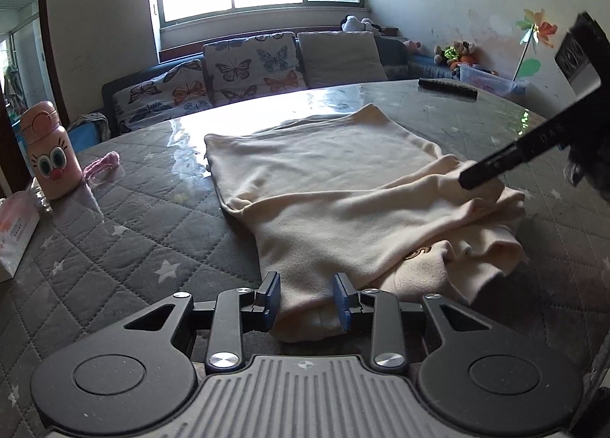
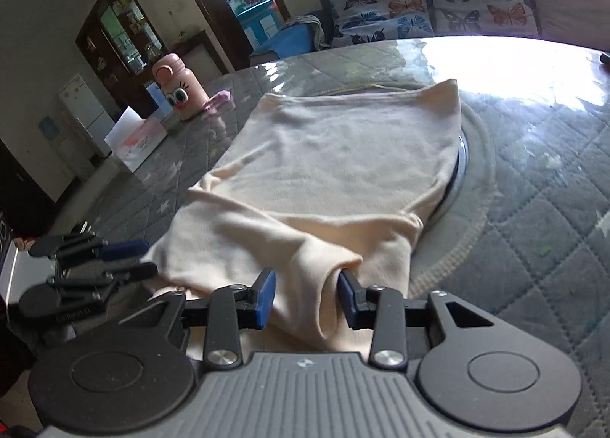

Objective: Fold clothes

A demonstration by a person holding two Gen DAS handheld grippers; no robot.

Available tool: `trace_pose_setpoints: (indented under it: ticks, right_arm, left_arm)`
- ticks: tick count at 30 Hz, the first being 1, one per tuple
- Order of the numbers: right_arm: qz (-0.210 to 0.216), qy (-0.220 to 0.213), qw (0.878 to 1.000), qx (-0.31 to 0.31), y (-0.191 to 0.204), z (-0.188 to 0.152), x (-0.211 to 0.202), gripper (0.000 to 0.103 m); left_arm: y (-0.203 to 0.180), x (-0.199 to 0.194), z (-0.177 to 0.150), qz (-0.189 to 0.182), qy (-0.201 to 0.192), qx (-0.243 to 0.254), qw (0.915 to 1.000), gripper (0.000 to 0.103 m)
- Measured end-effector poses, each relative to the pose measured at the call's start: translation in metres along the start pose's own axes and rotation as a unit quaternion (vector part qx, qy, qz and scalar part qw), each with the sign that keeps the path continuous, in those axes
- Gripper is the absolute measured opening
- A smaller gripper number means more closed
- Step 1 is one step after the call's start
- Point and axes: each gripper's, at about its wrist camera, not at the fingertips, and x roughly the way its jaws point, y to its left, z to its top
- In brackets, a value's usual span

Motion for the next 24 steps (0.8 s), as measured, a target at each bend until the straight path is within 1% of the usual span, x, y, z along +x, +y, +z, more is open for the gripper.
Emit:
trace_pose_setpoints:
  ticks: [1, 3, 5, 8, 9, 10, 11, 13, 14, 17, 20, 24]
  right_arm:
    - [-0.008, -0.006, 1.0, -0.008, 0.003, 0.002, 0.0, 0.013]
    - [-0.025, -0.027, 0.999, -0.029, 0.01, 0.005, -0.005, 0.009]
    - [-0.04, -0.057, 0.996, -0.059, 0.02, 0.007, -0.015, 0.008]
    - [-0.063, -0.091, 0.989, -0.093, 0.03, 0.006, -0.026, 0.008]
    - [-0.07, -0.09, 0.988, -0.1, 0.03, 0.005, -0.026, 0.009]
    - [-0.073, -0.08, 0.989, -0.1, 0.028, 0.005, -0.023, 0.01]
    - [-0.086, -0.069, 0.989, -0.095, 0.023, 0.003, -0.018, 0.013]
    - [-0.12, -0.047, 0.988, -0.082, 0.01, -0.001, -0.008, 0.013]
    - [-0.125, -0.045, 0.988, -0.08, 0.007, -0.002, -0.007, 0.014]
    - [-0.122, -0.053, 0.988, -0.077, 0.004, -0.001, -0.013, 0.014]
    - [-0.106, -0.063, 0.988, -0.098, 0.012, 0.004, -0.013, 0.014]
    - [-0.078, -0.06, 0.987, -0.125, 0.027, 0.012, 0.007, 0.014]
  left_arm:
    - [0.0, 0.001, 0.0, 0.0, 0.002, 0.002, 1.0, 0.033]
    - [-0.001, 0.003, -0.001, 0.0, 0.005, 0.005, 1.0, 0.032]
    - [0.0, 0.004, -0.002, -0.001, 0.007, 0.006, 1.0, 0.032]
    - [0.0, 0.005, -0.004, -0.004, 0.011, 0.007, 0.9999, 0.032]
    - [0.001, 0.005, -0.004, -0.004, 0.012, 0.008, 0.9999, 0.032]
    - [0.001, 0.006, -0.004, -0.004, 0.012, 0.008, 0.9999, 0.032]
    - [0.001, 0.005, -0.004, -0.004, 0.013, 0.009, 0.9999, 0.032]
    - [0.003, 0.003, -0.002, -0.004, 0.012, 0.007, 0.9999, 0.032]
    - [0.005, 0.001, 0.0, -0.003, 0.01, 0.006, 0.9999, 0.032]
    - [0.012, -0.006, 0.01, 0.002, -0.001, 0.0, 1.0, 0.032]
    - [0.017, -0.007, 0.026, 0.005, -0.017, -0.006, 0.9998, 0.032]
    - [0.013, 0.007, 0.044, 0.002, -0.027, -0.002, 0.9996, 0.032]
